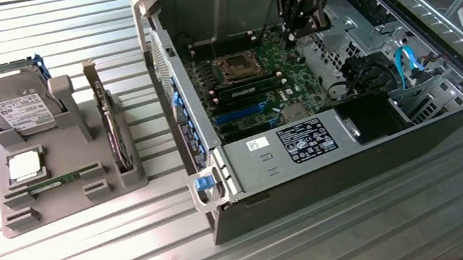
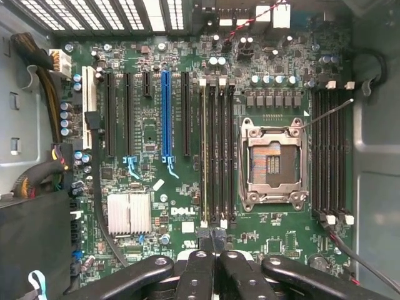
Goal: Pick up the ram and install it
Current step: 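Press down the ram until it locks into place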
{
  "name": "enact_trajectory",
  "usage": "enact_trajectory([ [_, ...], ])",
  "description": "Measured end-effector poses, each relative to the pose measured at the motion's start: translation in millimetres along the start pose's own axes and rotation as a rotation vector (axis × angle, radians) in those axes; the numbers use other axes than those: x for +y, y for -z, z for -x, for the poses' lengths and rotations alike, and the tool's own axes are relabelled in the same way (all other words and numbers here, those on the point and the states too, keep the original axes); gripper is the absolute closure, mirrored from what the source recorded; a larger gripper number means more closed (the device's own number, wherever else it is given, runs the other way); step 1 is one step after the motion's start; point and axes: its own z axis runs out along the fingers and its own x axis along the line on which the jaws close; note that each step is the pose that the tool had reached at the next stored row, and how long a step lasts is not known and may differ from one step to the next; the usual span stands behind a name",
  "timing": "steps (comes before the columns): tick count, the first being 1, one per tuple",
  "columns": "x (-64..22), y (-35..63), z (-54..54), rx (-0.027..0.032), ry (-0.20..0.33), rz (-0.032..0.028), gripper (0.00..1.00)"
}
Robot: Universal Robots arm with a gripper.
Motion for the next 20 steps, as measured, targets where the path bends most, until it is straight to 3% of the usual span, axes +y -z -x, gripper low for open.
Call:
enact_trajectory([
  [16,-1.1,-39.4,-0.9,0.0001,0.000,-0.0003,0.89],
  [20,-1.6,-54.1,-1.3,0.0000,0.000,-0.0004,0.89],
])
